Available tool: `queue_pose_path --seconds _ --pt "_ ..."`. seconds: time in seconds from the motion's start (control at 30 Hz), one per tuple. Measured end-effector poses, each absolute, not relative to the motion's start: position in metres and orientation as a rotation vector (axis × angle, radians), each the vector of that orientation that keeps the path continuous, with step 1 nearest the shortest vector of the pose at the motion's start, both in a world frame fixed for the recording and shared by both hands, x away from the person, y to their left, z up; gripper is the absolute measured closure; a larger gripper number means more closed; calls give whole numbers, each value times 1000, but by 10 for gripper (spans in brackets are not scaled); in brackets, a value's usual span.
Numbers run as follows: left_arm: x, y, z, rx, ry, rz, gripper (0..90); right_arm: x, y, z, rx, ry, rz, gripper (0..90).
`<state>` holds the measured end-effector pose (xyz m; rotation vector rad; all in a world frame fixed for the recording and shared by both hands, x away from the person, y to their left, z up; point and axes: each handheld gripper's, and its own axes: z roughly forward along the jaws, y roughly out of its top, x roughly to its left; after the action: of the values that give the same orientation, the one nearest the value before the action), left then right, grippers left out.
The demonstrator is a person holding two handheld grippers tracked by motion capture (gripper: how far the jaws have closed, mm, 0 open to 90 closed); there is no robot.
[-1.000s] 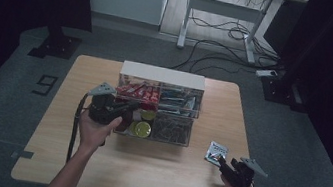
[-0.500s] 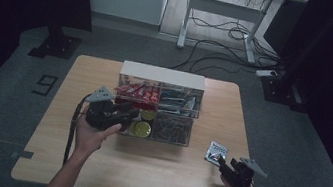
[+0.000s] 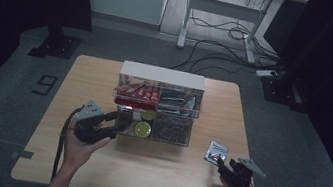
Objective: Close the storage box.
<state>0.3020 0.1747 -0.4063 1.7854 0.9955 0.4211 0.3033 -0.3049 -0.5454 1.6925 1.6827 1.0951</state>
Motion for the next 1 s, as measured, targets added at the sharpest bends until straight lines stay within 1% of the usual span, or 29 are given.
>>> queue_pose_path --seconds 0.2,0.43,0.47,0.5,0.57,0.7,1.0 --pt "303 183 -426 1797 1031 413 473 302 -305 -547 1682 1694 1084 435" --pt "301 186 -467 1839 1081 400 470 301 -304 -548 1675 1711 1078 433" --pt "301 186 -467 1839 1081 400 470 301 -304 -548 1675 1711 1078 433" --pt "302 188 -478 1849 1100 385 470 301 -303 -549 1667 1723 1073 432" --pt "303 190 -486 1854 1116 374 468 301 -302 -550 1663 1730 1068 431" --pt "305 191 -497 1871 1140 361 470 302 -300 -550 1657 1739 1065 431" --pt "308 190 -503 1881 1144 349 467 302 -298 -551 1653 1750 1071 429"
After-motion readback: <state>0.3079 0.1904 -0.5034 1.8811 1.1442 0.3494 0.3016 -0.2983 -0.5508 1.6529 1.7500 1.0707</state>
